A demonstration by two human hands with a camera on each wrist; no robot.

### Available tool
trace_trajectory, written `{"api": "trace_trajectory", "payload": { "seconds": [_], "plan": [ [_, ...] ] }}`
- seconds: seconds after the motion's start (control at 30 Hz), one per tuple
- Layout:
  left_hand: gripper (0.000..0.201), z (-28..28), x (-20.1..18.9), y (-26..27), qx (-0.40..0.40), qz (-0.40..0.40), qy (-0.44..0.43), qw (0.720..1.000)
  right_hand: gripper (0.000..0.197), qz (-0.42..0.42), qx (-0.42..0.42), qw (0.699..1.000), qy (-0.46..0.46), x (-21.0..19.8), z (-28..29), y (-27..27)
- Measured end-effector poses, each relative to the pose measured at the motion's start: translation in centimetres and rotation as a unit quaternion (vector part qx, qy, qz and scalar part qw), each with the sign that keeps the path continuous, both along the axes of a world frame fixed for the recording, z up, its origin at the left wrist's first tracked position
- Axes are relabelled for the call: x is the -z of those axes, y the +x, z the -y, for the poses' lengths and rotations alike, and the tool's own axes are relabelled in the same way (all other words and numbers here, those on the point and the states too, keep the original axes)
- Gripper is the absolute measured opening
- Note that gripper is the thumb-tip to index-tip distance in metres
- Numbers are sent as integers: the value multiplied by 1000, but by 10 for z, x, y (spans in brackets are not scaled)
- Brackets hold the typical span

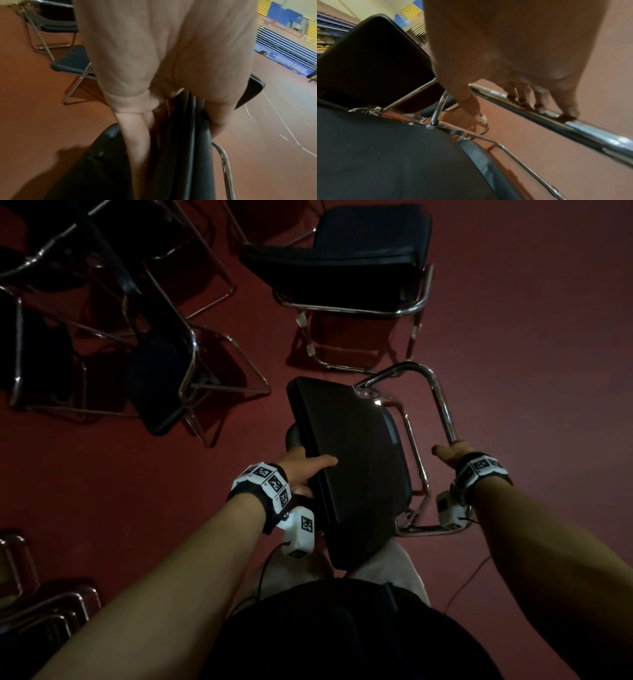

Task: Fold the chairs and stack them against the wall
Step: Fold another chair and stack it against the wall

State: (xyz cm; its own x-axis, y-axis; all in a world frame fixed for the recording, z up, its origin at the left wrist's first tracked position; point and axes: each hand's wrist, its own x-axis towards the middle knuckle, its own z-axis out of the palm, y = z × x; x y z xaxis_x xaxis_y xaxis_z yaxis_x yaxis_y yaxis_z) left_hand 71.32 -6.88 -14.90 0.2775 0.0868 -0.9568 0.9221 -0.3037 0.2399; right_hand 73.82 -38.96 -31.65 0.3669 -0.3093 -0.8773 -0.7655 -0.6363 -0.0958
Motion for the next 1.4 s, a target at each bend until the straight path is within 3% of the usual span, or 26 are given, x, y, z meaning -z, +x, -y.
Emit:
{"api": "trace_trajectory", "payload": {
  "seconds": [0.07, 0.17, 0.27, 0.37, 0.5, 0.67, 0.93, 1.07, 1.2, 1.3, 1.4],
  "plan": [
    [72, -2, 1, 2, 7, 0, -6, 1000, 72, -8, 7, 1000, -8, 1, -6, 1],
    [64, -4, 3, 5, 8, 4, -10, 1000, 76, -5, 19, 1000, -6, 0, -12, 1],
    [90, -7, 0, 6, 16, 7, 2, 1000, 75, -9, 17, 1000, 13, -7, -17, 5],
    [101, -6, -4, 8, 10, 17, 14, 1000, 73, -6, -22, 999, 33, -17, -25, 10],
    [74, 3, -15, 16, 7, 37, 22, 999, 73, 5, -54, 997, 48, -29, -44, 17],
    [95, 8, -10, 30, 6, 54, 29, 998, 66, 18, -80, 994, 75, -56, -65, 22],
    [62, -4, -20, 21, -18, 52, 54, 997, 66, 39, -48, 992, 109, -65, -102, 11],
    [53, -21, -14, 14, -29, 53, 57, 997, 76, 62, -21, 989, 135, -70, -117, 10],
    [61, -29, -9, 12, -52, 56, 42, 996, 78, 72, -25, 987, 145, -73, -121, 9],
    [75, -29, -6, 11, -66, 53, 31, 996, 101, 68, -28, 986, 150, -77, -129, 8],
    [54, -27, -4, 12, -39, 68, 45, 996, 105, 58, -30, 986, 157, -84, -140, 8]
  ]
}}
